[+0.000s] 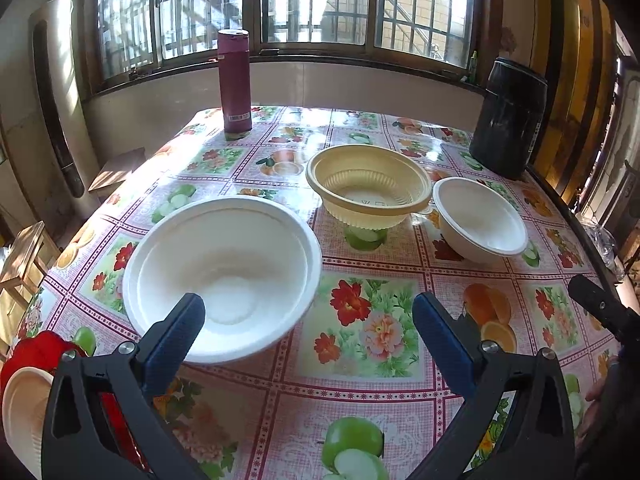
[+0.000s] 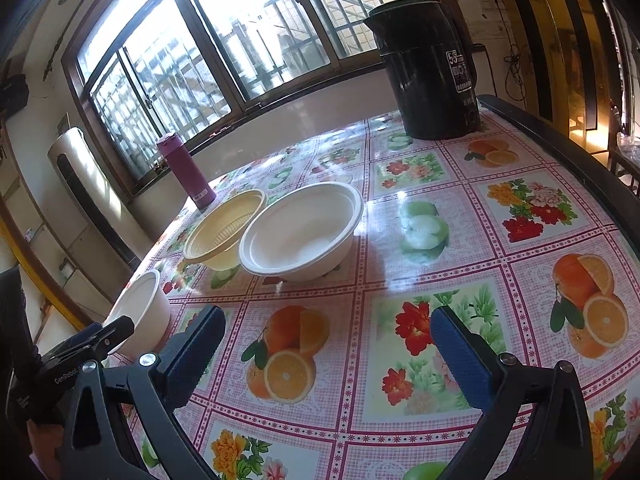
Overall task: Organize plates and bowls
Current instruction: 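Move both tools toward the rim of the large white bowl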
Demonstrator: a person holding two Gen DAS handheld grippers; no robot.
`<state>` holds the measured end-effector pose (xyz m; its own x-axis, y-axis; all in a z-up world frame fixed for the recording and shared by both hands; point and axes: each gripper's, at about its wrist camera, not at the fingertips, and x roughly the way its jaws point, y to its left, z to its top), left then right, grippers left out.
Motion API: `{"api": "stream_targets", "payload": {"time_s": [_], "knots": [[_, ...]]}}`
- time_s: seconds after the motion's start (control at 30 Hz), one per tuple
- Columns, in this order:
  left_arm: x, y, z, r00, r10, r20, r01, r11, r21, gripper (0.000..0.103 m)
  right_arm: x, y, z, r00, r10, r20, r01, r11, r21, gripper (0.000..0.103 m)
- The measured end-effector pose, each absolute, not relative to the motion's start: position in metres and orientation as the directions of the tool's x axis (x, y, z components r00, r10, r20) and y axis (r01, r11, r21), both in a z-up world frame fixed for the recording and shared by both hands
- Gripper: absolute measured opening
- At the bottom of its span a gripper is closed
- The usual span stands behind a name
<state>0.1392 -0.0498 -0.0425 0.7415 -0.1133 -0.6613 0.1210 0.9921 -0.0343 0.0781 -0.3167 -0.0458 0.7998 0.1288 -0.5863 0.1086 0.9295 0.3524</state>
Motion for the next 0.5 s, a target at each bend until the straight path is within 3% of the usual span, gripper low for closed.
{"api": "stream_targets", "payload": {"time_s": [0.23,0.5], "knots": [[0.121,-0.037,-0.026,0.758,-0.105,-0.643,0.118,0.993,-0.024,0.103,0.078,-0.303,-0.031,0.819,0.113,-0.562,0.098,0.938,0.332,0.103],[0.08,0.002,0.019,0.81,-0.077,-0.581,0.081,0.997,-0.019,0.103,0.065,-0.252,0.025,0.858,0.176,-0.482,-0.011,0.945,0.326,0.103]]}}
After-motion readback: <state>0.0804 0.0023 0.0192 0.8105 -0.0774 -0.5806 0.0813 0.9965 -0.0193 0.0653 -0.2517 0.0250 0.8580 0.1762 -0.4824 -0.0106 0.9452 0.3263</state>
